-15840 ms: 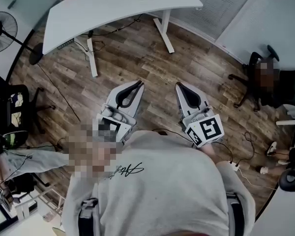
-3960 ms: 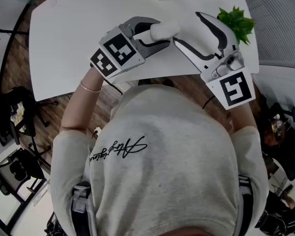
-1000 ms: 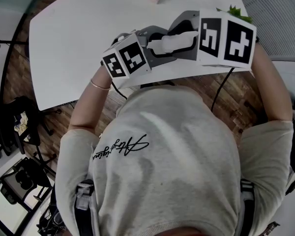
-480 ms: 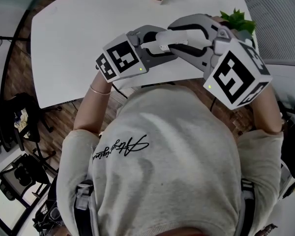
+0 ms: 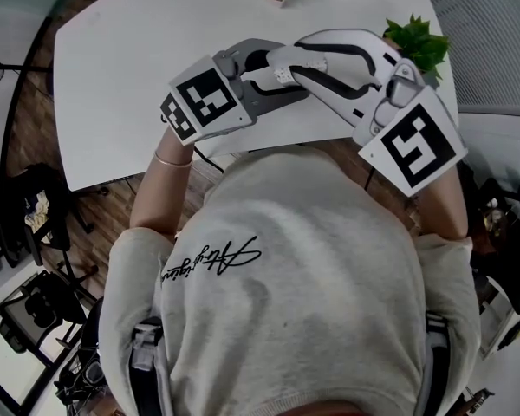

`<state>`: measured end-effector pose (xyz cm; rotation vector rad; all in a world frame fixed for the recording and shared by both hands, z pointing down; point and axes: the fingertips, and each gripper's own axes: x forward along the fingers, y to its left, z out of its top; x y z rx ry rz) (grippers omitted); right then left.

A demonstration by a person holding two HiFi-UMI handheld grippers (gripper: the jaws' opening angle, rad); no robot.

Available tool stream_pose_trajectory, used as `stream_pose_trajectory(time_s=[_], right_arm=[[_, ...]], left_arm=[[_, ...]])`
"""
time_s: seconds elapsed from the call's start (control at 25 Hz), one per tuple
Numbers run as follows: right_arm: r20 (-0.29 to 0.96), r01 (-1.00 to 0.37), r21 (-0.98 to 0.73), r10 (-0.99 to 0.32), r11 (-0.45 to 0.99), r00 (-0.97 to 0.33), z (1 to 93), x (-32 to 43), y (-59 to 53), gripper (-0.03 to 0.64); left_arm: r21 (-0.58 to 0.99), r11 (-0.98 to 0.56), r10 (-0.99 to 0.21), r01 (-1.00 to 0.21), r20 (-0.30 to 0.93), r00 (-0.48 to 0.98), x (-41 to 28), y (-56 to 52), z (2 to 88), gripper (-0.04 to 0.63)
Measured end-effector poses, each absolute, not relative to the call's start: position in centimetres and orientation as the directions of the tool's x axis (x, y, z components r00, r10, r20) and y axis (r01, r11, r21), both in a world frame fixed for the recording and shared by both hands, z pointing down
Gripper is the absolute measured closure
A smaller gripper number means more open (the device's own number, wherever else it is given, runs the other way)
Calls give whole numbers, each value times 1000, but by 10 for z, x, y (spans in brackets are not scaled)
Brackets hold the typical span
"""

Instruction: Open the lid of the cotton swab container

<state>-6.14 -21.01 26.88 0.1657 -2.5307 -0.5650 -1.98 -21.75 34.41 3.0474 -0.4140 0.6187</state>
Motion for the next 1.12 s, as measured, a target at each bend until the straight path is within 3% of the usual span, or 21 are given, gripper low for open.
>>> stream_pose_trajectory(time_s=[0.68,1.12], right_arm=[[275,-135,453,-282,881,-919,260,-63,-215,500],[290,-146,479,-313,866,-904,281,-50,-218,503]], left_arm=[[-56,-948,-310,-313,383,870,-26,-218,341,405],[-69,-945,-322,-320,381,867,-28,-219,337,405]])
